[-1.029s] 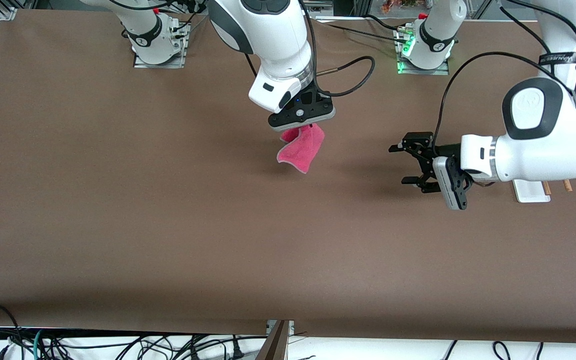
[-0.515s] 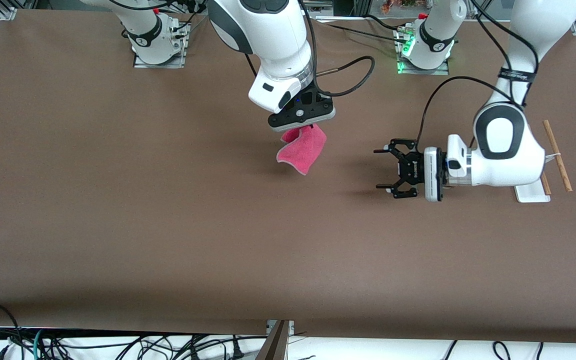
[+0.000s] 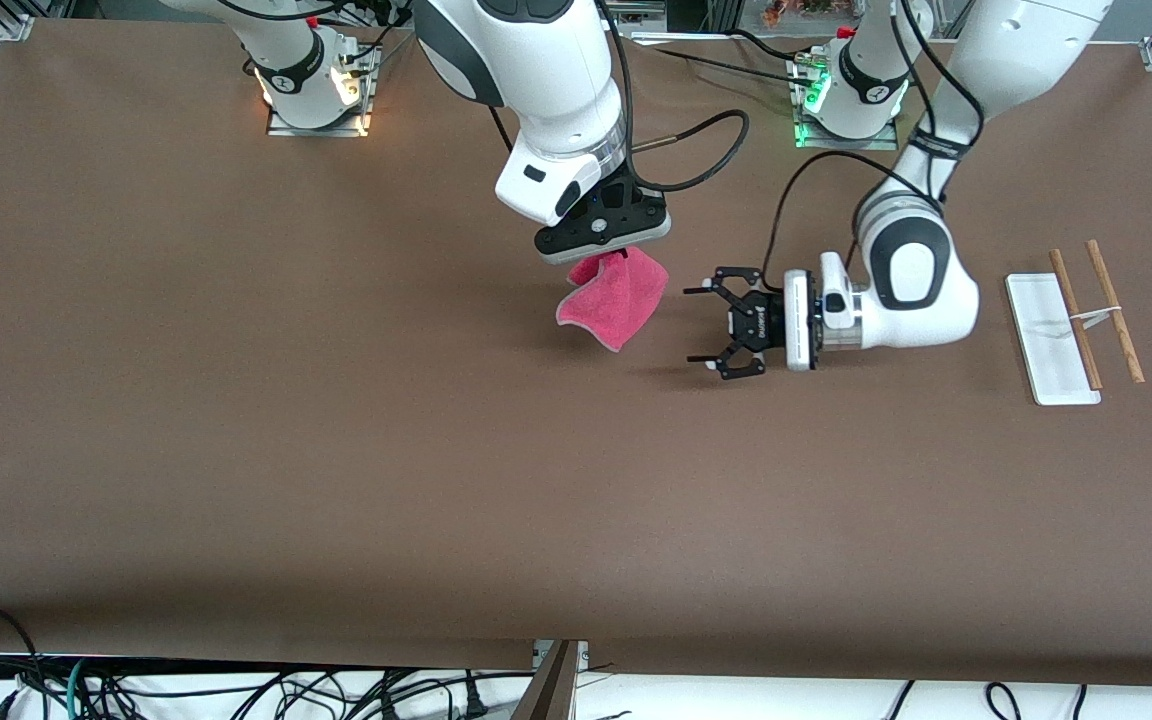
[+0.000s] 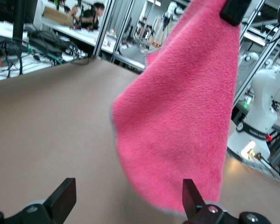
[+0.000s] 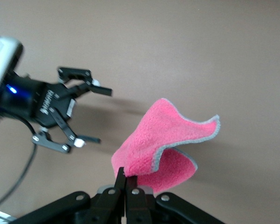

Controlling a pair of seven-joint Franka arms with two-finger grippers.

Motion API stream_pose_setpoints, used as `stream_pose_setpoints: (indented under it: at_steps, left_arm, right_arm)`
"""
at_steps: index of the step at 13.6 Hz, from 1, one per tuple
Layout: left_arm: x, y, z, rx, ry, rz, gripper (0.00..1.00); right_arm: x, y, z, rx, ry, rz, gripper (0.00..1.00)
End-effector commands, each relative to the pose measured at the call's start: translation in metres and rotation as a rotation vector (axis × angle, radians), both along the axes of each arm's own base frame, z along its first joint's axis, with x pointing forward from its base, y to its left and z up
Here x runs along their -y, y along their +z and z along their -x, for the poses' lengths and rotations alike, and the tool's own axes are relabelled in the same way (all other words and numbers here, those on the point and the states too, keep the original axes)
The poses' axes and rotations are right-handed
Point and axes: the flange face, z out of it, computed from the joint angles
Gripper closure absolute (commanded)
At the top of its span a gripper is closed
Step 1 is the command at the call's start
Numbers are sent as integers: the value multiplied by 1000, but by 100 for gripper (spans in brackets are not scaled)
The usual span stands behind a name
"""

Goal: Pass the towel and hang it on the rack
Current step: 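Close the left gripper on the hanging towel below the right gripper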

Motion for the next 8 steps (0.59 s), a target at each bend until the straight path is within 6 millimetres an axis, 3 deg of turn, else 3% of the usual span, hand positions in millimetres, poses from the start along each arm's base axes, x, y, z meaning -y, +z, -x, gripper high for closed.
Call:
stream_pose_setpoints:
  at_steps: [1, 5, 8]
  left_arm:
    - [22, -10, 22, 38, 35, 45, 0]
    - [57, -16, 52, 34, 54, 114, 0]
    - [61, -25, 63, 42, 65, 122, 6]
  right_arm:
    - [0, 11, 2, 22, -16, -7, 100]
    - [1, 11, 1, 23, -18, -8, 100]
    - [1, 11, 1, 23, -18, -8, 100]
